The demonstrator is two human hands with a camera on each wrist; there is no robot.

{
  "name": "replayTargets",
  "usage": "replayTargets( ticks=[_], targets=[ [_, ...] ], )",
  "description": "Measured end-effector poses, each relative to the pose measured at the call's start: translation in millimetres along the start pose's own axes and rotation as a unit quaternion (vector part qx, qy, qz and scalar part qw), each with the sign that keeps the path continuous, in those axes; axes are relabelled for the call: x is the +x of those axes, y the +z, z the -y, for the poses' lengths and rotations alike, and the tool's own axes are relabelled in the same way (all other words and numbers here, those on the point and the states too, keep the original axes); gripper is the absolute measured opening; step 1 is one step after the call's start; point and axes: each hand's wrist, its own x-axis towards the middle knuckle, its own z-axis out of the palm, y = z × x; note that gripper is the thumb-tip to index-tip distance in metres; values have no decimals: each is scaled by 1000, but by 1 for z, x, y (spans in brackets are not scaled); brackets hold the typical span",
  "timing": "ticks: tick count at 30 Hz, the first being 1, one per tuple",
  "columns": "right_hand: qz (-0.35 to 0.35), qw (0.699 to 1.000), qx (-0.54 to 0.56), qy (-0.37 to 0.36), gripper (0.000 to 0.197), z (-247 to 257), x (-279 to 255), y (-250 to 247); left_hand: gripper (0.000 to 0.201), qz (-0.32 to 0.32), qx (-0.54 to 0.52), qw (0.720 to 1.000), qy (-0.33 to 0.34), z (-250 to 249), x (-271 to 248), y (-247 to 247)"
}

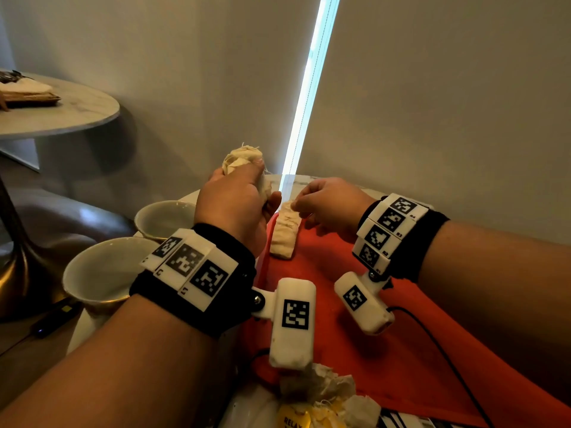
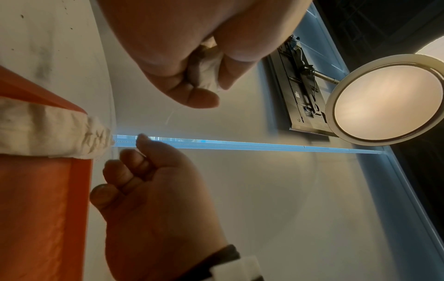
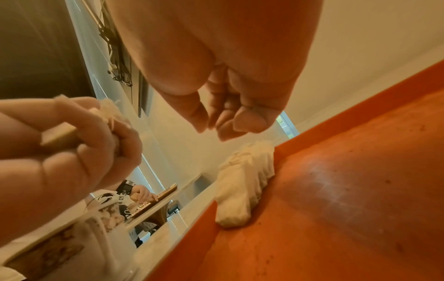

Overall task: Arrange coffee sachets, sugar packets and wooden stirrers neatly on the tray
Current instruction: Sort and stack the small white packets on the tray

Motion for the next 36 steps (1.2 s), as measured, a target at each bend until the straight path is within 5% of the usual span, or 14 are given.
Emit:
replayTargets(
  ticks=[6, 16, 21, 28, 36],
  targets=[
    [170, 979, 101, 40, 6, -4, -5, 15, 20, 9, 14, 1000, -24, -3, -9, 3],
    [174, 981, 73, 45, 10, -8, -4, 22, 46, 60, -58, 995, -54, -2, -13, 1],
    [79, 995, 56, 1, 14, -9, -7, 10, 21, 90, -24, 993, -76, -1, -15, 4],
    [-100, 965, 222, -101, 6, 4, -15, -22, 29, 89, 18, 994, -69, 9, -8, 4],
    [-44, 972, 175, -150, 32, 19, -25, -18, 31, 150, 81, 985, -35, 11, -5, -3]
  ],
)
